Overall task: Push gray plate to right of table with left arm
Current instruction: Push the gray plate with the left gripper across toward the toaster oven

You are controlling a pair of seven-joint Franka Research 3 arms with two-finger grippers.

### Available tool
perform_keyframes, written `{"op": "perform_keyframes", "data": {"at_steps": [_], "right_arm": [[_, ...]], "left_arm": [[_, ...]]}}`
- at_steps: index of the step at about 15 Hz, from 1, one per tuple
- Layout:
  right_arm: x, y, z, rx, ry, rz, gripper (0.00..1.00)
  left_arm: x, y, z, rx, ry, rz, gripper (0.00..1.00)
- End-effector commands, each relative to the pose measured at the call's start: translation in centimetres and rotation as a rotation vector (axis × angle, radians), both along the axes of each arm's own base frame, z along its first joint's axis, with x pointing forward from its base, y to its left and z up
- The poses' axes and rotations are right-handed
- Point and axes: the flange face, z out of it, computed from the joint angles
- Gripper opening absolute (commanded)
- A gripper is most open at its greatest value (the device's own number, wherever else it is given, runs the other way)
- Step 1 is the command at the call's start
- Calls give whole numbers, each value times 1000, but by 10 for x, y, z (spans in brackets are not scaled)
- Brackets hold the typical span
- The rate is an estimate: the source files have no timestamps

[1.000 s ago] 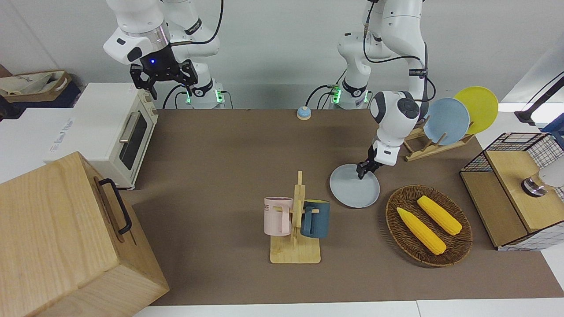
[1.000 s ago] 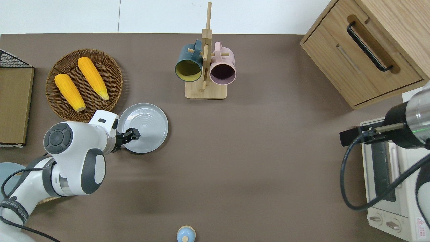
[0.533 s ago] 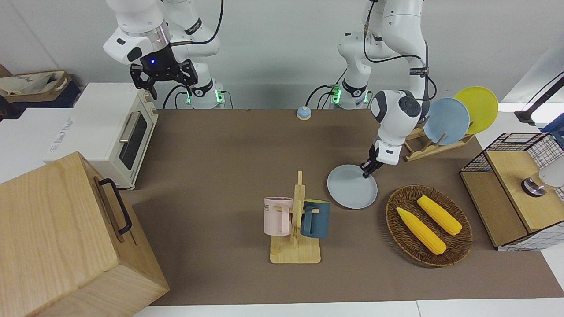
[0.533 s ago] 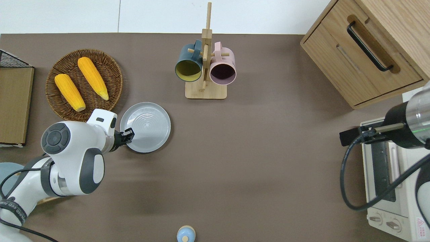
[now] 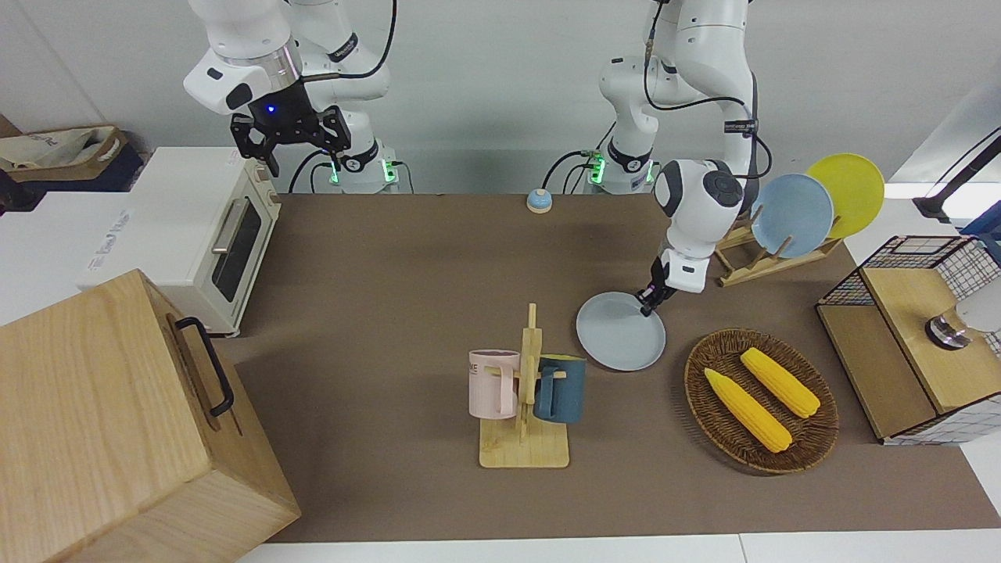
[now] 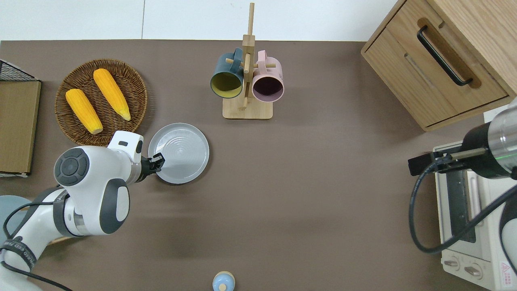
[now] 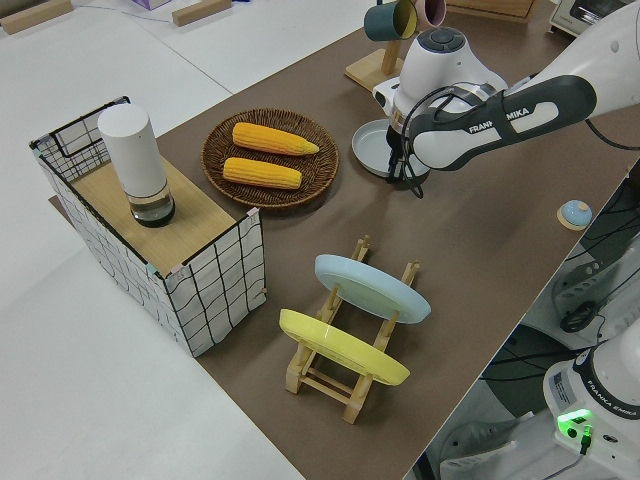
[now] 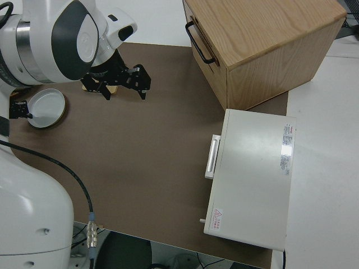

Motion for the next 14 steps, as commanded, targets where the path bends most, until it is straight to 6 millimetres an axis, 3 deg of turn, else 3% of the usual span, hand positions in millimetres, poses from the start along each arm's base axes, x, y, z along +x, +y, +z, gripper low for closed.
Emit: {"op": "perform_keyframes", "data": {"at_steps": [1, 14], "right_arm": [[-2, -2, 4, 9, 5, -6, 983], [-2, -2, 4, 9, 5, -6, 983]], "left_arm": [[-12, -39, -11, -7, 27, 17, 0], [-39, -167, -22, -15, 61, 53, 0]]}}
